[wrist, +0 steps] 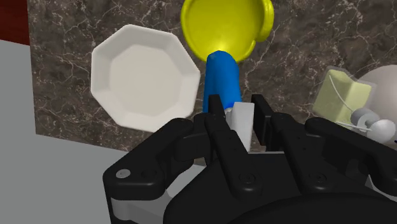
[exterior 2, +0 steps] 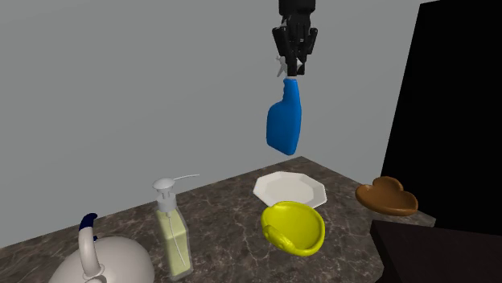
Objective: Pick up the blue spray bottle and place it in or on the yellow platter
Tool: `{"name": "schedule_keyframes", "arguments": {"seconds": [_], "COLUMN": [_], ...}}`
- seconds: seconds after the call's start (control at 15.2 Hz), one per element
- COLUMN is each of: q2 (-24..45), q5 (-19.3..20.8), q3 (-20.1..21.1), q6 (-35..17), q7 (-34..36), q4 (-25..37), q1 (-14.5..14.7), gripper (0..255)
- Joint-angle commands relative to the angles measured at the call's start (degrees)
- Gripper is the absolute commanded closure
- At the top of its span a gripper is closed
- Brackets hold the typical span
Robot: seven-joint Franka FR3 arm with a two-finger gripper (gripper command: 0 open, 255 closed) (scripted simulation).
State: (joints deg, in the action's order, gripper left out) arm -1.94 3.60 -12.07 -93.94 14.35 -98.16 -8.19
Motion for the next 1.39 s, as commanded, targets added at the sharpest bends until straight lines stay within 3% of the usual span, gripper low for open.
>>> {"name": "schedule_keyframes", "arguments": {"seconds": [0.0, 0.07, 1.32], "q2": [-3.6, -5.6, -5.9], "q5": [0.6, 0.9, 1.2], "q3": [0.9, 1.5, 1.3], "q6": [1.7, 2.7, -12.0], "q7": [1.8, 2.7, 3.5], "q4": [-2.0, -3.1, -18.1], "q1": [0.8, 1.2, 1.0], "gripper": [255, 255, 255]}}
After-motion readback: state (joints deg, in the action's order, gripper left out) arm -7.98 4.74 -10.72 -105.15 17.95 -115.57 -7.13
